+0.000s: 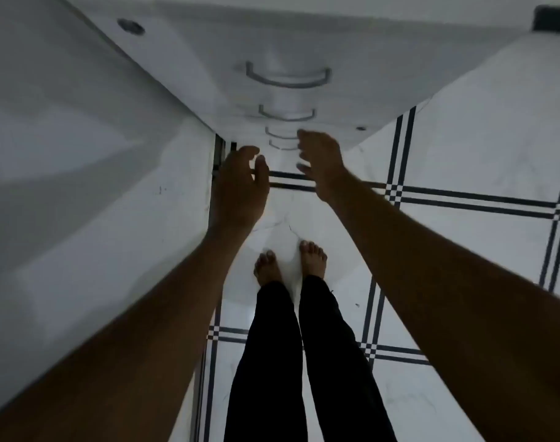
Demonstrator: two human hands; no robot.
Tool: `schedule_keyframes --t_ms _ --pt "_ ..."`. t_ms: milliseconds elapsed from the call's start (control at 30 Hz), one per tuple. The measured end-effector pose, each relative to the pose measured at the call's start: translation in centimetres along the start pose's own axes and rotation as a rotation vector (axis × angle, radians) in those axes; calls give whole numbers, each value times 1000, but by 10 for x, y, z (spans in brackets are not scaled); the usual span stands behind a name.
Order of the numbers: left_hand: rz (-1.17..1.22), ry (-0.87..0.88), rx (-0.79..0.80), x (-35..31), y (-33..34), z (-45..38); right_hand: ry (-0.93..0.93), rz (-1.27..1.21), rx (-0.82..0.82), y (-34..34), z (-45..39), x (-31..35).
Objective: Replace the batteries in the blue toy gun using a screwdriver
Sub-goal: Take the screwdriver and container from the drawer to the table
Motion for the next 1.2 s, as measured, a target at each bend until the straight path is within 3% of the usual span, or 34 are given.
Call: schedule_keyframes --t_ms 133,333,633,833,967,1067,1200 --pt "57 -72 -10 24 10 -14 35 -326 83 8 -35 1" --pt "101 -76 -34 32 12 -11 -62 -457 155 19 -38 4" --pt "151 9 -226 36 -15 48 51 -450 76 16 29 -84" --pt "115 28 -213 52 -26 98 154 -460 25 11 74 -165" --pt "93 34 -174 66 -26 112 223 -338 -23 4 92 -206" --pt "74 41 -165 69 -26 111 246 -418 -51 10 114 -204" --pt "28 24 -155 65 -26 95 465 -46 9 16 151 -165"
Point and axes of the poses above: each hand's wrist, its own z-axis away from the middle knuckle, its own y-axis out of the palm, x = y × z, the point moved 3 cm from there along -z, towards the middle knuckle, and after that the axes turned 11 degrees about x, right-handed, at the moved point
